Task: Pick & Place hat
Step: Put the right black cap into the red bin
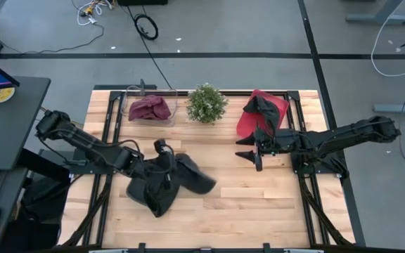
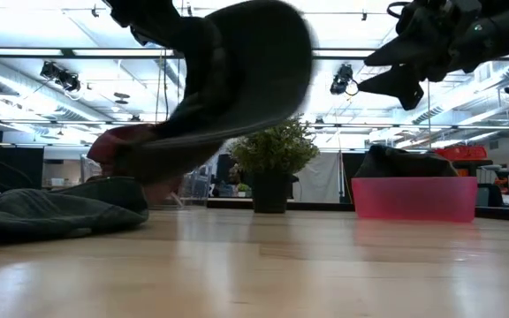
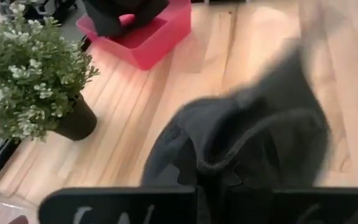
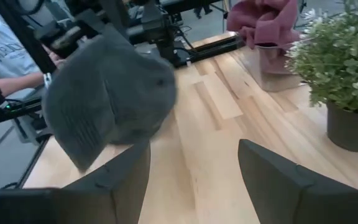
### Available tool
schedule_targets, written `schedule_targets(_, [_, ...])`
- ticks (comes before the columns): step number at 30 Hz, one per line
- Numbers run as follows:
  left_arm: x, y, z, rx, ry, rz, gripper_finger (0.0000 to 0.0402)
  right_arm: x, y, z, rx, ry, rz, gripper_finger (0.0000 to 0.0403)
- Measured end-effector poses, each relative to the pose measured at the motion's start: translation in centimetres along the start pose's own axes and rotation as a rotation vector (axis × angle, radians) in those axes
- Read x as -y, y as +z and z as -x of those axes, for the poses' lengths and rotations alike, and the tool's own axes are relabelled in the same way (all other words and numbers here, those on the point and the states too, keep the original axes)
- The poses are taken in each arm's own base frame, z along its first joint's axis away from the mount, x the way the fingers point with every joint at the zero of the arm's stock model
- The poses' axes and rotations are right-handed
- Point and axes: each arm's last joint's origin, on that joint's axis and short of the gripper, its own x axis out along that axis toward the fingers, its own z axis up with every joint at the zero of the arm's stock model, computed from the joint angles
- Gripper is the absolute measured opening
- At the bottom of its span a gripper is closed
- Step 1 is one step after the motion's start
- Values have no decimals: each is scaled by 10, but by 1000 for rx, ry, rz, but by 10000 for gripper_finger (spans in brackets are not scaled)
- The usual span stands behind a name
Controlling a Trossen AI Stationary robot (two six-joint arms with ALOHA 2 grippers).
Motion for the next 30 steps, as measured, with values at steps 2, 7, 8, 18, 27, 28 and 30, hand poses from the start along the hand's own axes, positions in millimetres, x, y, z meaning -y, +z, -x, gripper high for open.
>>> schedule_targets(2, [-2,1,-2,-2,9,5,4,-2,1,0,11,12,-2,245])
schedule_targets(7, [-6,2,-4,9,44,4,4,-8,5,1,62,53,-9,245])
schedule_targets(8, [-6,2,-4,13,58,-1,4,-10,6,1,78,64,-10,245])
schedule_targets(18, [3,16,2,150,40,-222,3,-22,13,4,167,133,71,245])
schedule_targets(27, [23,36,16,424,-270,-507,3,-23,16,5,204,152,175,245])
schedule_targets(28, [24,39,17,461,-305,-525,3,-24,17,5,213,178,184,245])
schedule_targets(30, [23,44,17,531,-380,-547,3,-26,19,6,232,245,201,245])
